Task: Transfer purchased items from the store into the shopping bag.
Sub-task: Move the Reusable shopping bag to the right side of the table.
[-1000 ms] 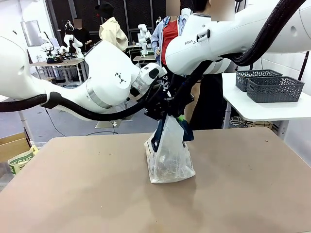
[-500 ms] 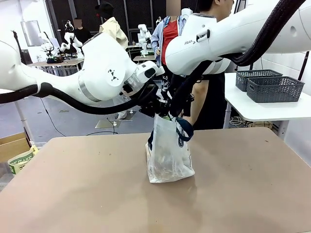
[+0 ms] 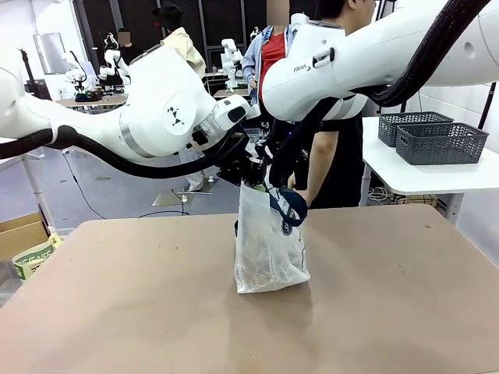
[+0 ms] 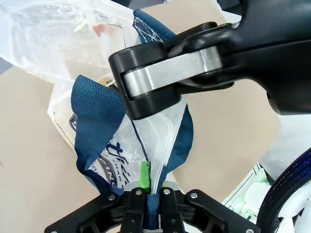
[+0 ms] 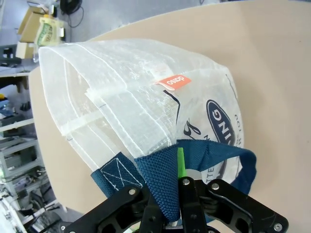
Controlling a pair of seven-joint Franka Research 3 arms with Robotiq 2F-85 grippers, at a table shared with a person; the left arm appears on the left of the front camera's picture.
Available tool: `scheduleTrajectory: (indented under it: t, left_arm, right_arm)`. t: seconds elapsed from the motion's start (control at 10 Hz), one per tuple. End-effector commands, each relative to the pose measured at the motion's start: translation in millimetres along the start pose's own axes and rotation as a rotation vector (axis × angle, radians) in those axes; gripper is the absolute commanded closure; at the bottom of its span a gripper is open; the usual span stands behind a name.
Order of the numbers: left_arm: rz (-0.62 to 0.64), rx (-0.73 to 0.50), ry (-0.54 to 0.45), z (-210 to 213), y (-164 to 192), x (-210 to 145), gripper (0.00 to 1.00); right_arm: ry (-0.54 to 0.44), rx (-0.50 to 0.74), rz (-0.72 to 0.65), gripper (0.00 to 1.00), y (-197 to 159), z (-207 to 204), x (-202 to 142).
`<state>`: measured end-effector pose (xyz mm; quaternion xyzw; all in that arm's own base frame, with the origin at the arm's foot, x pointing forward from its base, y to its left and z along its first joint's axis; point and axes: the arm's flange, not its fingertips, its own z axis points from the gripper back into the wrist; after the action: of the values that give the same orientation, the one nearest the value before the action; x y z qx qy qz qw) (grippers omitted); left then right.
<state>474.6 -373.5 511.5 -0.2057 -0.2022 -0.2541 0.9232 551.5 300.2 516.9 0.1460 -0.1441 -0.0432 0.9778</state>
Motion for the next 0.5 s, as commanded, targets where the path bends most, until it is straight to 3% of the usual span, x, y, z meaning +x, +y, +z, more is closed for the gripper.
scheduleTrajectory:
  t: [0.0, 0.4]
  left_arm:
    - [-0.001, 0.001, 0.0, -0.1, 0.4, 0.0, 1.0]
    - [-0.001, 0.001, 0.0, -0.1, 0.4, 0.0, 1.0]
  right_arm:
    - [0.008, -0.006, -0.007, 1.0, -0.8, 0.5, -0.5]
    - [0.008, -0.006, -0.007, 1.0, -0.8, 0.5, -0.5]
